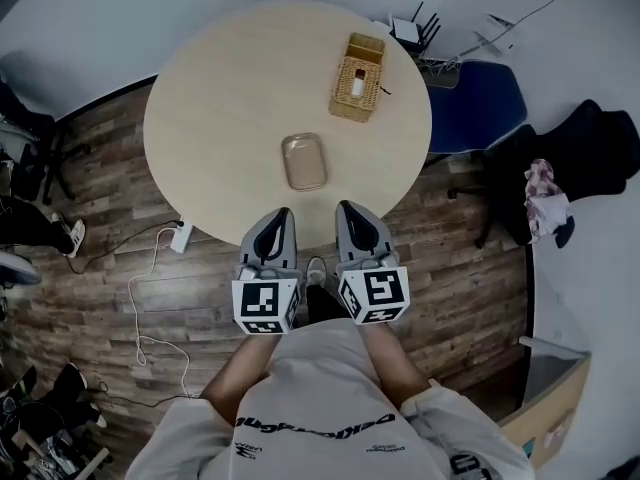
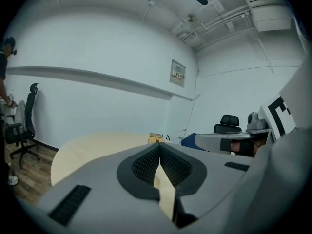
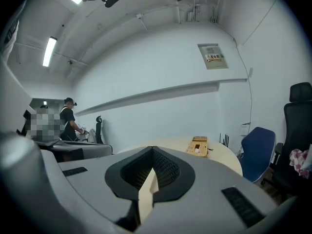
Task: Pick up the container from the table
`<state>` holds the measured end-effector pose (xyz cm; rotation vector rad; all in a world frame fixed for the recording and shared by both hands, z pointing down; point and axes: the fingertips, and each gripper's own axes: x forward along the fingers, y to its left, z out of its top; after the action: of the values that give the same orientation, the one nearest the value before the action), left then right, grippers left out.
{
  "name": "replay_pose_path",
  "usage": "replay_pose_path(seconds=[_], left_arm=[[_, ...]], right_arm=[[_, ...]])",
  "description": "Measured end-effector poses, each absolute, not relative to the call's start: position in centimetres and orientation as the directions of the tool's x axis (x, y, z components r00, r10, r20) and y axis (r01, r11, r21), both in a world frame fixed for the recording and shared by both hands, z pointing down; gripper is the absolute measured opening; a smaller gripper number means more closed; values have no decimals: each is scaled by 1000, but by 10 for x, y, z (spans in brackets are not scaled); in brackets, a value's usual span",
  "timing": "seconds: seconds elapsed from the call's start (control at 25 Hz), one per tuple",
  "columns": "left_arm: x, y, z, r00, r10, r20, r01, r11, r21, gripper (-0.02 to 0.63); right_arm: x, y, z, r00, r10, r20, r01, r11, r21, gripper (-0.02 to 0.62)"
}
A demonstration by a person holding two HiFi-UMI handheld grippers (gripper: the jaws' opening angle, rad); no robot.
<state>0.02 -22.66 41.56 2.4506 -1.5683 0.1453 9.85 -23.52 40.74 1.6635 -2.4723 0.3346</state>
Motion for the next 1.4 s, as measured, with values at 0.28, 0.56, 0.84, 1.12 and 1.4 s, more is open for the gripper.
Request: replay_pose_path(seconds=[0.28, 0.56, 0.84, 1.12, 1.4], left_arm=[[7, -275, 466, 385, -869, 312, -923, -361, 135, 17], [13, -309, 519, 366, -837, 408, -930, -309, 200, 18], [9, -340, 565, 341, -811, 476, -936, -247, 251, 22], [3, -352, 605, 308, -787, 535, -944, -185, 272, 78], [1, -368, 646, 267, -769, 581, -952, -117, 282, 103]], right_arm=[[103, -290, 458, -422, -844, 330, -906, 400, -138, 32], [103, -327, 511, -445, -793, 417, -892, 432, -131, 32], [105, -354, 563, -446, -749, 490, -893, 410, -186, 34], [103, -371, 601, -442, -709, 550, -895, 389, -219, 132], [113, -392, 640, -409, -687, 601, -911, 348, -222, 141]])
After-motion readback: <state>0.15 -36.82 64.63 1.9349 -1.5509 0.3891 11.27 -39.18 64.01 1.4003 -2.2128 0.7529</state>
